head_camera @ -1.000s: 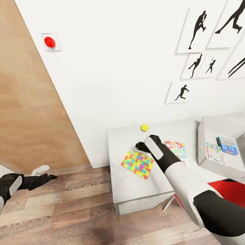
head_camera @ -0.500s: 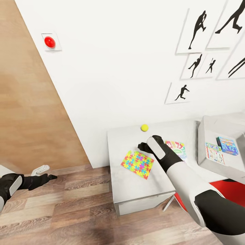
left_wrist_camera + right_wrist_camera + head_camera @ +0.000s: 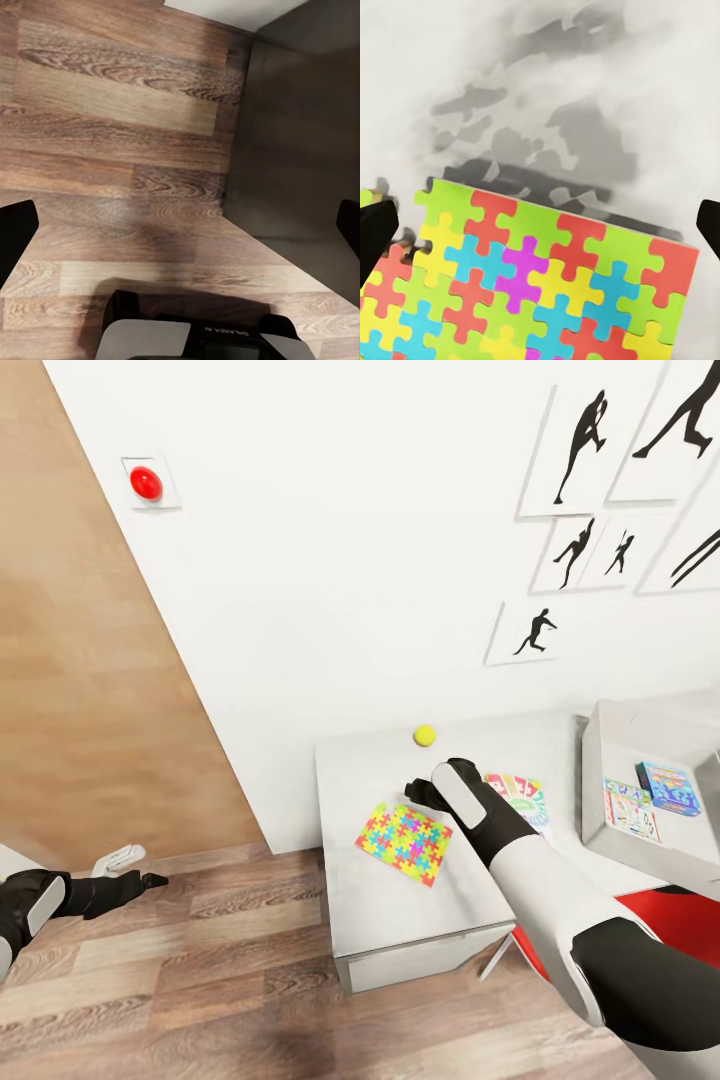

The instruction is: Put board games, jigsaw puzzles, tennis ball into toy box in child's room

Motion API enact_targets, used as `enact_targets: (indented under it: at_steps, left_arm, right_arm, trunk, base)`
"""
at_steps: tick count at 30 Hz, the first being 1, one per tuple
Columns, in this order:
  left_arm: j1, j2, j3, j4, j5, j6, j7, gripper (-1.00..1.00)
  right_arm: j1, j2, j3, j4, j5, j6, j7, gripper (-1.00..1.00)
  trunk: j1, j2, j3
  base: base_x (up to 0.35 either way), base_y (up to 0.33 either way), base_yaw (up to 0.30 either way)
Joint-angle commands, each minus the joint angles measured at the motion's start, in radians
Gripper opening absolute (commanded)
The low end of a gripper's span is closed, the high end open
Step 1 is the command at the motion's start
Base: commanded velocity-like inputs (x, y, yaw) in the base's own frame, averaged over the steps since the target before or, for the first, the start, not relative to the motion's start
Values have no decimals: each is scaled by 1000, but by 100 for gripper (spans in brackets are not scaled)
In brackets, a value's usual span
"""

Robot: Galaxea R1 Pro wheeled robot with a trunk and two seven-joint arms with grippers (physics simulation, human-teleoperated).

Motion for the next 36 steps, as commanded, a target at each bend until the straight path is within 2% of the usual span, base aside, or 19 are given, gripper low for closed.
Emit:
enact_targets:
  at_steps: [1,29,36]
  left_arm:
    - [-1,0,5,0,1,7,-2,100]
    - [-1,-5,5,0,1,5,-2,100]
    - [-1,-6,5,0,1,5,-2,100]
  right_arm:
    - [-1,-1,3,-1,-10,1,-10,100]
    - [-1,-2,3,-1,-10,-1,-9,100]
    - [-1,-1,4,-1,-9,-1,-9,100]
  trunk:
    - [1,-2,-2]
    - [1,-2,-44]
    - [1,-2,-49]
  base:
    - [0,0,0]
    - [18,0,0]
    - [17,0,0]
